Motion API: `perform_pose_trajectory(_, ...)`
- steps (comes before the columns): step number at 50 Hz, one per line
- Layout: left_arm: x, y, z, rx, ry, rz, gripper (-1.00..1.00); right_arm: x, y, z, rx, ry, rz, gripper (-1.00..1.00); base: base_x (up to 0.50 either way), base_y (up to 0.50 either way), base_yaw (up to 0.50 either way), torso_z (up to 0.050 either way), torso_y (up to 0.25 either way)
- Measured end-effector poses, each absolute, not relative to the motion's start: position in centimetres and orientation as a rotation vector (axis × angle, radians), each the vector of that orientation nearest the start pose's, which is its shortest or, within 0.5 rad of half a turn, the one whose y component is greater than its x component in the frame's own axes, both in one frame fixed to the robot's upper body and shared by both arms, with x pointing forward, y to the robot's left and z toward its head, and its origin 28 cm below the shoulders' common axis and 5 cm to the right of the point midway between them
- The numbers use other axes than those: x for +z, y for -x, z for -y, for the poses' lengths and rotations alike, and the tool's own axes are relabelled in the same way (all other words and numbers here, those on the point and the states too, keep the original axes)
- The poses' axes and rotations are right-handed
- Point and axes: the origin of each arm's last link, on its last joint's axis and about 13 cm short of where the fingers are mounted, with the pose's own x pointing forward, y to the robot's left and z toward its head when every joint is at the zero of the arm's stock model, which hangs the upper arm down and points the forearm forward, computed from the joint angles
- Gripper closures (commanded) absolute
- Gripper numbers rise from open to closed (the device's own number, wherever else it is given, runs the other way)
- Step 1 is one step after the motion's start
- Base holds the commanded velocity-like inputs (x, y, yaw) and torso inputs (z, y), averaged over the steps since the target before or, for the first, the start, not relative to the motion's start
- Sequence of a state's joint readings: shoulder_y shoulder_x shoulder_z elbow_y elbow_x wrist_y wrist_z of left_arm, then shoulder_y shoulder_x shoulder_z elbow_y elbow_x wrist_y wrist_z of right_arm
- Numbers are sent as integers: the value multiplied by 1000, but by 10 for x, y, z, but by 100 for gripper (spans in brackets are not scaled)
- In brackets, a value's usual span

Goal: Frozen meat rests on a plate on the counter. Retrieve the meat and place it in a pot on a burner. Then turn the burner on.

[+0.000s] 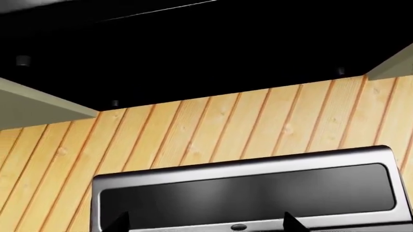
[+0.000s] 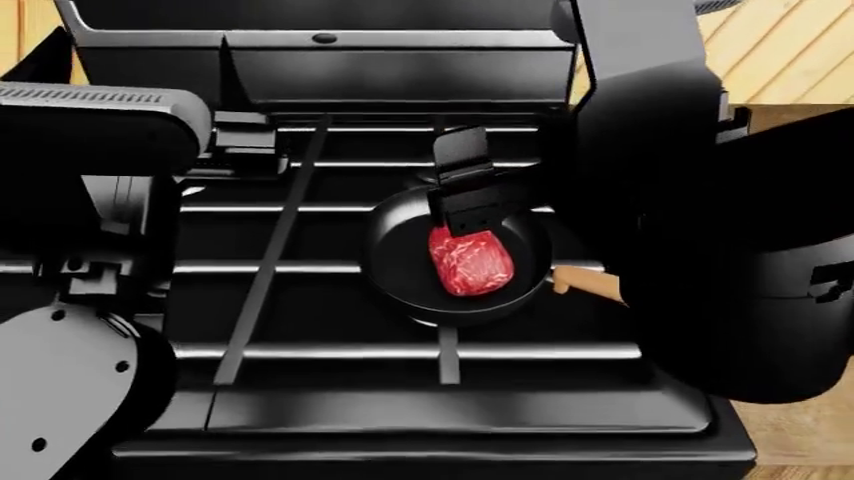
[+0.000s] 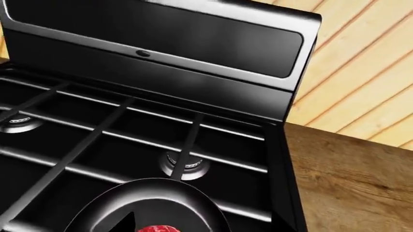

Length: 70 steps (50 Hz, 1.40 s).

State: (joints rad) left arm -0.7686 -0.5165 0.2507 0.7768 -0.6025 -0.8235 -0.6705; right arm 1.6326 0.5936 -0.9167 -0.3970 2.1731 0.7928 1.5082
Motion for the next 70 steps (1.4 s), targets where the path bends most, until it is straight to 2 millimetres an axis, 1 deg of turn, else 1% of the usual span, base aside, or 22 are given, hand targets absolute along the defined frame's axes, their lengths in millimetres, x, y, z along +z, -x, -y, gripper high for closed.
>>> perform_pose_trajectory(19,259,-235,-213,111,-138,550,-100,342,-204,49,160,152,-174,-100,-197,0,0,0,0)
perform_pose_trajectory(51,256,-237,-212,108,-136,550,-100,336,-207,48,172,142,-190,-100,-159,0,0,0,0)
perform_pose_trajectory(70,255,-237,-211,108,-137,552,-100,336,-206,46,178,145,-191,-100,-305,0,0,0,0)
